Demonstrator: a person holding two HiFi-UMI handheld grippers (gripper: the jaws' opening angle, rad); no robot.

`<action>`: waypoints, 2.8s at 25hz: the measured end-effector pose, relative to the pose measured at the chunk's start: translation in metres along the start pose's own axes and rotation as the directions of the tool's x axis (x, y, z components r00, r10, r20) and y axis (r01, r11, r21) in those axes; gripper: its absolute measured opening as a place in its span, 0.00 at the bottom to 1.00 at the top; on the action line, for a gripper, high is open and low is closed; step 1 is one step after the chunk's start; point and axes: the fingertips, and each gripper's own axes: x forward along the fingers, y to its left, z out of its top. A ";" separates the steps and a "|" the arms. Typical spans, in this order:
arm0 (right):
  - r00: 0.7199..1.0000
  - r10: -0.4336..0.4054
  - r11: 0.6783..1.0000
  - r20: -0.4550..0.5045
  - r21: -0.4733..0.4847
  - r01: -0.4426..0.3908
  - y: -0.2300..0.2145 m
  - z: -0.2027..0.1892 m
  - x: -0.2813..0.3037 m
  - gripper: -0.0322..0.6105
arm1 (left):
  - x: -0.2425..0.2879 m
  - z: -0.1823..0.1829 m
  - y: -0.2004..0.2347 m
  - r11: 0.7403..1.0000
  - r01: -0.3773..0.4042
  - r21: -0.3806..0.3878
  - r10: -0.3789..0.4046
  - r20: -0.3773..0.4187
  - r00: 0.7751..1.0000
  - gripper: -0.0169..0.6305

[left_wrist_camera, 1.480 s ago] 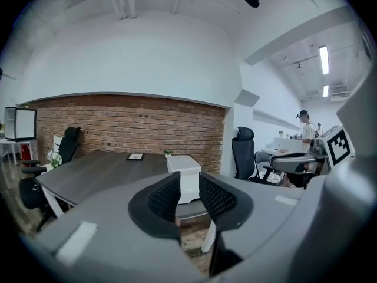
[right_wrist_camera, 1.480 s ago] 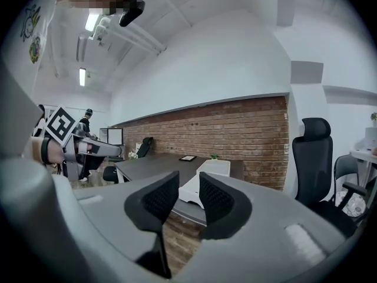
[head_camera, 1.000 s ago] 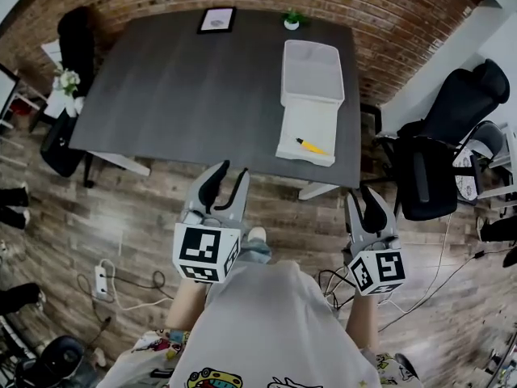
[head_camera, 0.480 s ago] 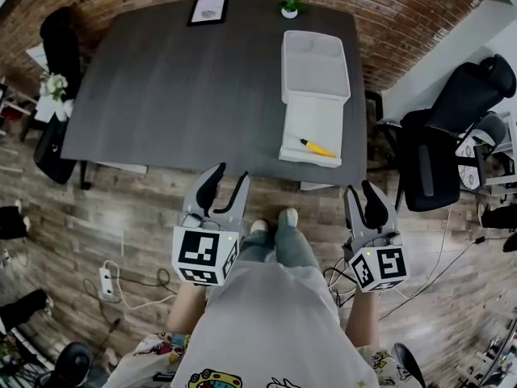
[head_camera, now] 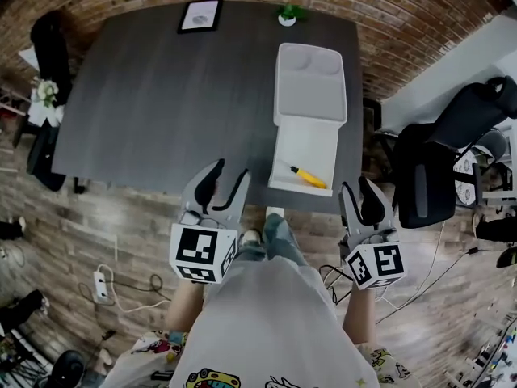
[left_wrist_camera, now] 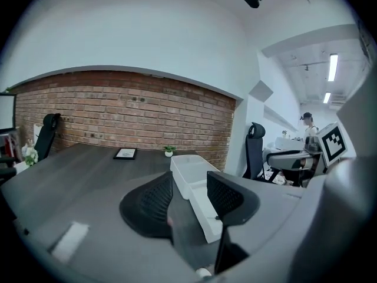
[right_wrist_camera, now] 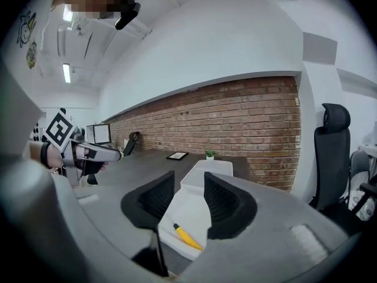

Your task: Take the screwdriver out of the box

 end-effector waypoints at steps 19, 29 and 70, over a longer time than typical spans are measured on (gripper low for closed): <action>0.992 0.121 0.992 0.033 -0.031 -0.120 -0.060 0.048 0.087 0.29 | 0.096 0.064 0.008 0.998 -0.057 0.033 0.056 0.050 0.997 0.32; 0.993 0.118 0.993 -0.001 -0.013 -0.118 -0.059 0.043 0.099 0.29 | 0.106 0.062 0.018 0.999 -0.039 0.025 0.038 0.036 0.999 0.31; 0.889 0.260 0.955 -0.377 -0.034 -0.294 0.002 -0.085 0.126 0.29 | 0.112 -0.029 0.007 0.998 0.067 -0.008 -0.068 -0.168 0.983 0.28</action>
